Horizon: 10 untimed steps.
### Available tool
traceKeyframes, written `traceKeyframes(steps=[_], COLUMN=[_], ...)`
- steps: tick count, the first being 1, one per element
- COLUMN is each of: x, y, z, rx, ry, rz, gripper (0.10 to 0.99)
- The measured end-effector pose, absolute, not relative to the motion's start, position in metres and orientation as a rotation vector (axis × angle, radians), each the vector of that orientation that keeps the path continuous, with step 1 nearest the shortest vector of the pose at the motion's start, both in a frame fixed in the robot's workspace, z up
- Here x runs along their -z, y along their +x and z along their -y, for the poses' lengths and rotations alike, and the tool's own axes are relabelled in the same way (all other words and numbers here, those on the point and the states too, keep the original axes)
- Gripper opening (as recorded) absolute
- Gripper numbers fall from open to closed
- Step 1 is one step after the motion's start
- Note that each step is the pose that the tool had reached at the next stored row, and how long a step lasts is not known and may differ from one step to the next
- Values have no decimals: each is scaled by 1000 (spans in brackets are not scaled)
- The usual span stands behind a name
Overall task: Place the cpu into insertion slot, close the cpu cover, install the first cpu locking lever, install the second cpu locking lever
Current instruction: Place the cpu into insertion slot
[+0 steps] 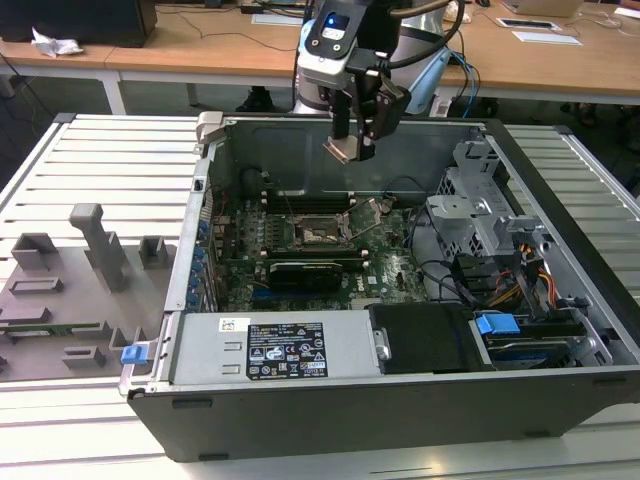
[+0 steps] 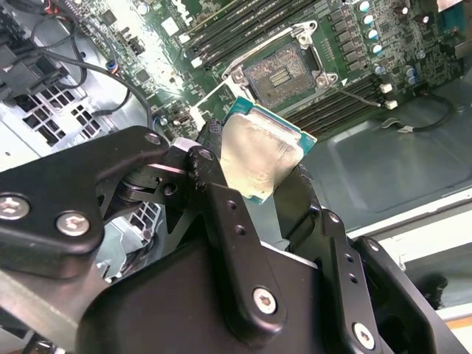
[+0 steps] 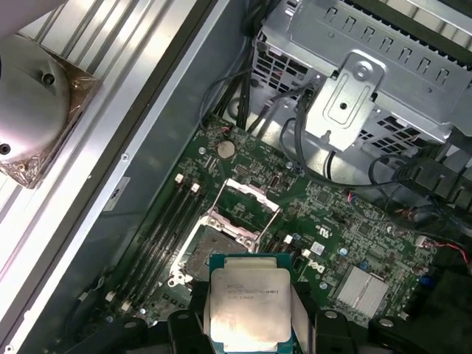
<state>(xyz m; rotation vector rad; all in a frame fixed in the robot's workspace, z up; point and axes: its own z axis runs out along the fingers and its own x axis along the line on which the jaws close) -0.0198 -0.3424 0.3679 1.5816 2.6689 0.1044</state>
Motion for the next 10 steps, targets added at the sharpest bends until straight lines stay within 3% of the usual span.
traceKeyframes(steps=[10], x=[-367], y=[-20], z=[342], rx=[-101], ry=[1681], rz=[-2604], gripper=[525])
